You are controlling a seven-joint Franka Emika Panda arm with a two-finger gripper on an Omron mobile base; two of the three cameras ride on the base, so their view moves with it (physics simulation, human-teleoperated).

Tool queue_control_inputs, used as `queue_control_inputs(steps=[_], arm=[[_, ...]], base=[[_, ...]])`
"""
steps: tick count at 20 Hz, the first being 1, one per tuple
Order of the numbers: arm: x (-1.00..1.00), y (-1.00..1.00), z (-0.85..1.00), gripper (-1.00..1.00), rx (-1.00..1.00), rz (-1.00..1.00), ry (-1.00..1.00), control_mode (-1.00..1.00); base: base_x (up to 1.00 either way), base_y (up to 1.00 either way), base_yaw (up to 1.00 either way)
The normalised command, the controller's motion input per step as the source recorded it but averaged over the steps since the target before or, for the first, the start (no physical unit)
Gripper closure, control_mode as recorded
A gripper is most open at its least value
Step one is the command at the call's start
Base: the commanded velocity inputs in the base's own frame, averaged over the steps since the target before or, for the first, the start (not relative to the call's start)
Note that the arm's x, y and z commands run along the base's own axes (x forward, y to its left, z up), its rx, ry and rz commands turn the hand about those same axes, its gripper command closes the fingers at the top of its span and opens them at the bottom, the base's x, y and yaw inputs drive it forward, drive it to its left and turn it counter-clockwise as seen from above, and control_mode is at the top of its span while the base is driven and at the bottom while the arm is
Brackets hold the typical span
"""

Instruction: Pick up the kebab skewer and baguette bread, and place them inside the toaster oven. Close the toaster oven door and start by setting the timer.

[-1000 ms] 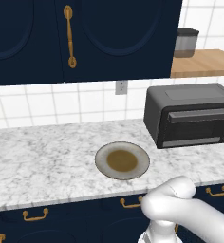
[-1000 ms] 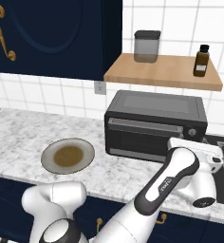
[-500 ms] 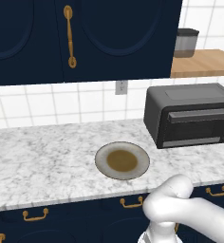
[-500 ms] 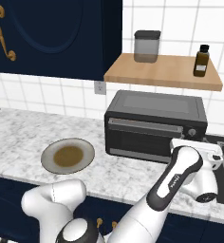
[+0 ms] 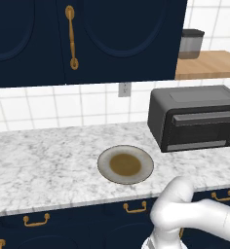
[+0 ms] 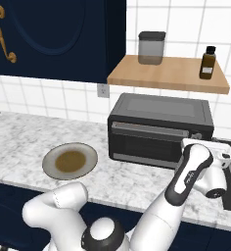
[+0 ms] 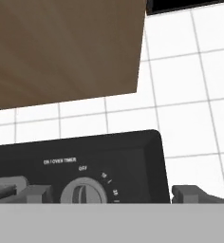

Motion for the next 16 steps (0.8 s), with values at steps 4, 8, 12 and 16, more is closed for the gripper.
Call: queue_control_inputs(steps=[4,8,12,16], arm=[[0.21,-0.39,-0.13,-1.00,-0.03,0.00,-0.01,-1.00],[0.15,-0.41,-0.19,-1.00,-0.03,0.00,-0.01,-1.00],[0.13,-0.16,-0.16,-1.00,-0.01,0.00,-0.02,-1.00],[0.00,0.00,-0.15,-1.00,-0.07,-0.12,-0.05,-1.00]], base=[[0.00,0.00,0.00],[0.00,0.00,0.00],[0.00,0.00,0.00],[0.00,0.00,0.00]])
